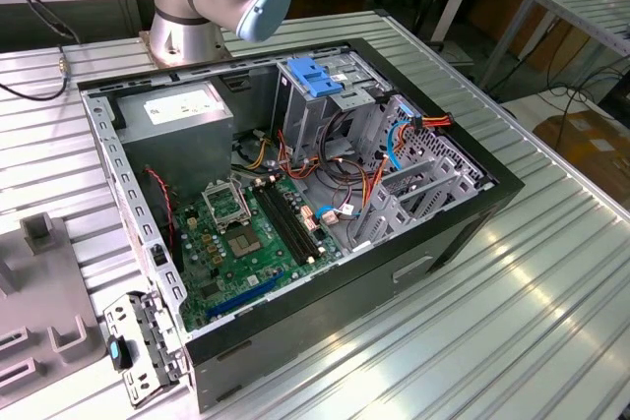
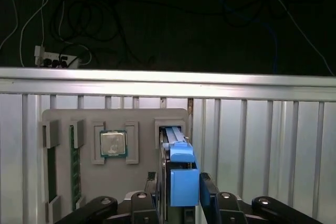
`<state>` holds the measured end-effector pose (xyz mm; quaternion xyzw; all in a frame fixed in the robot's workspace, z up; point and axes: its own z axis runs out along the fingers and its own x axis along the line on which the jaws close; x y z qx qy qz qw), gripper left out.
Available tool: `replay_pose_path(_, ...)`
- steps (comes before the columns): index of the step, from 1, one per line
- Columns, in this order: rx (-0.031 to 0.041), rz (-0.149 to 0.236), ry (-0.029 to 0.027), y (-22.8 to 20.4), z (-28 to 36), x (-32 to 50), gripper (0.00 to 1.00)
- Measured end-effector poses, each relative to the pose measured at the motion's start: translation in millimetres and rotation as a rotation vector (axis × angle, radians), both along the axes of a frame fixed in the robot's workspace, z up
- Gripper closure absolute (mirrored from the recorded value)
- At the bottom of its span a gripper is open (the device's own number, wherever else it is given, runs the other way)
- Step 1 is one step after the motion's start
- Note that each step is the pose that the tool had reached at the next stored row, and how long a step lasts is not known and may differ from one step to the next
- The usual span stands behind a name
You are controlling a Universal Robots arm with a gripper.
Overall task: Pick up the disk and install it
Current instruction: 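Pick up the disk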
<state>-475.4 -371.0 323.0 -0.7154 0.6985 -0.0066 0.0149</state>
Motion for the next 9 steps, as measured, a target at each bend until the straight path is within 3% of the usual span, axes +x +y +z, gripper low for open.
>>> replay_pose_path(4,-0.0002,0.002,0.0011,0.0,-9.6,-0.8,0.55)
replay_pose_path(9,-0.0003,0.002,0.0083,0.0,-21.4,-2.0,0.55)
